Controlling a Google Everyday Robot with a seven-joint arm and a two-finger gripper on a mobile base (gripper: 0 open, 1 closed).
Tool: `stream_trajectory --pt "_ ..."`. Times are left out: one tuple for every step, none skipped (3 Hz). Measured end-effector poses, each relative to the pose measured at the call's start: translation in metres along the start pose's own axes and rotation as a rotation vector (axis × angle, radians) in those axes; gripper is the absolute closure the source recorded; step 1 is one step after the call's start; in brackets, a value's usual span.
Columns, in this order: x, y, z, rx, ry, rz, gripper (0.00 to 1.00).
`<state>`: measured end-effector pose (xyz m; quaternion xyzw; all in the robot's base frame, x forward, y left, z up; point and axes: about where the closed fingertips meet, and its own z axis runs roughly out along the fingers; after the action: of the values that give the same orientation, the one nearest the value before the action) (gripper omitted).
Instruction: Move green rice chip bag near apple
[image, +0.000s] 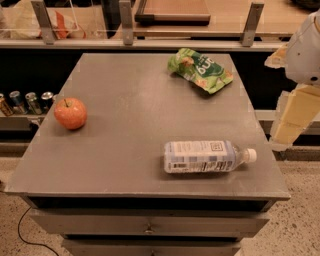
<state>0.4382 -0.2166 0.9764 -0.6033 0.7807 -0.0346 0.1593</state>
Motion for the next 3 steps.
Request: stream_trajectory --pt "0.000 0.000 0.000 0.000 0.000 0.000 0.00" --pt "-0.010 -0.020 0.003 0.019 -0.022 0.004 0.00" --pt "-0.031 -0.061 0.013 0.050 -0.093 0.022 0.00"
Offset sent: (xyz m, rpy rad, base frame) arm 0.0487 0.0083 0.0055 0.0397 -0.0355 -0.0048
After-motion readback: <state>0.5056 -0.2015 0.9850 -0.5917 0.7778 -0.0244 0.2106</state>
